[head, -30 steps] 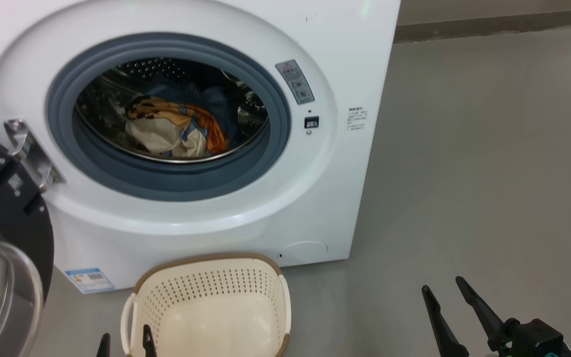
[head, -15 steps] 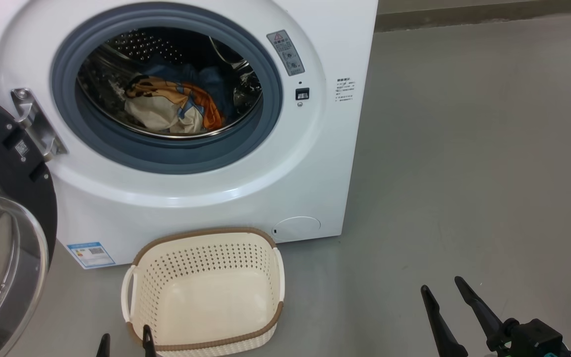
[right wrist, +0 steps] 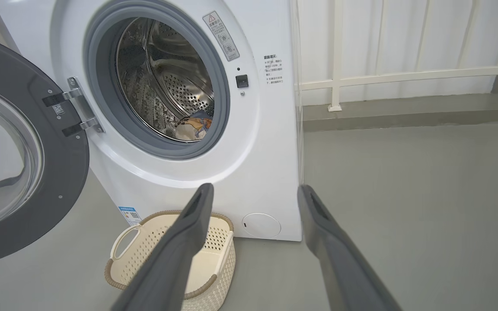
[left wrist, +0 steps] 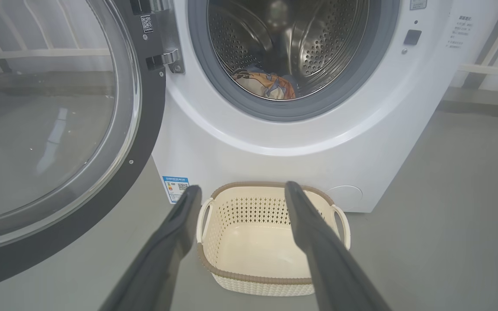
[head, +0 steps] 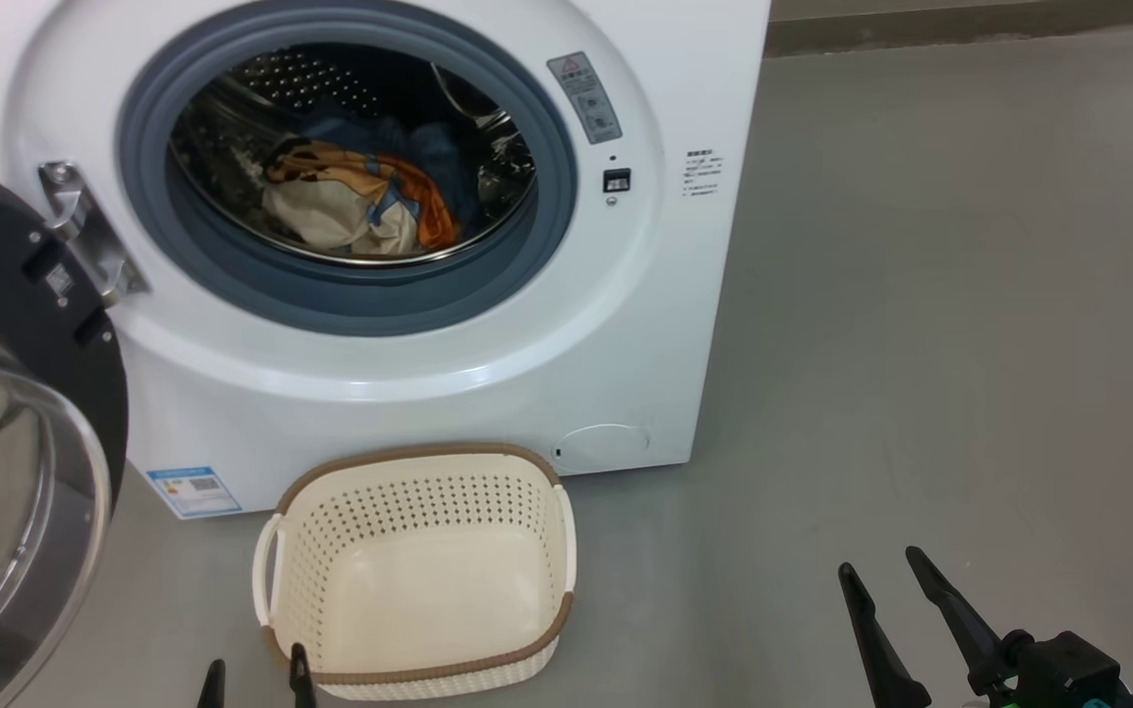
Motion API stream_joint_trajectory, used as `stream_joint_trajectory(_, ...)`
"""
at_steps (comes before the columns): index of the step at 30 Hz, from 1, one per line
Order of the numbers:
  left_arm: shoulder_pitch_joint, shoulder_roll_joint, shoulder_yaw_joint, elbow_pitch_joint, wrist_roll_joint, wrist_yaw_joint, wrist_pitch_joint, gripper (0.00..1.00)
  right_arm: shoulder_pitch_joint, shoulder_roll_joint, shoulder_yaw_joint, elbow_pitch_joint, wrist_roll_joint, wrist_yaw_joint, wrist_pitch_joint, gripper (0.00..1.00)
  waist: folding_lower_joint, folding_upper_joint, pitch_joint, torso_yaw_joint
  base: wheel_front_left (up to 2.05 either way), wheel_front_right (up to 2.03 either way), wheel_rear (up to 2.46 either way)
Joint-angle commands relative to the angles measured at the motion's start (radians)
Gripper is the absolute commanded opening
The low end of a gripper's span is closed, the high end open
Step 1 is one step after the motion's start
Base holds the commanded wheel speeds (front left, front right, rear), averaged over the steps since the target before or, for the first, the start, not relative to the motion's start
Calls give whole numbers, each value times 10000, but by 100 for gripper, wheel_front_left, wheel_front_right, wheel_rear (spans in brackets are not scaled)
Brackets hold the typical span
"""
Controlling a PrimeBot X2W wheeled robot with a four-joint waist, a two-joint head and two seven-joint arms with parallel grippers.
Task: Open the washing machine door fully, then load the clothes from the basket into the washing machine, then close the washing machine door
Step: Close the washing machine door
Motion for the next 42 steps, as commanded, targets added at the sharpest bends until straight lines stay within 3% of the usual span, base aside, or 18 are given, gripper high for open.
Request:
stream_joint_trajectory(1,-406,83,254,-211,123,24,-65,100,-274,-111,212,-275,-29,16,-48,100,1,0,21,200,0,0,0)
stream_joint_trajectory(6,-420,83,245,-288,124,86,-65,100,-366,-172,265,-304,-44,16,-48,100,1,0,47,602,0,0,0)
stream_joint_trajectory(27,-452,83,8,-536,-68,284,-65,100,-769,-580,546,-363,-106,16,-48,100,1,0,92,3872,0,0,0)
stream_joint_trajectory(42,-417,83,-53,-587,-188,332,-65,100,-811,-659,650,-345,-147,16,-48,100,1,0,83,4982,0,0,0)
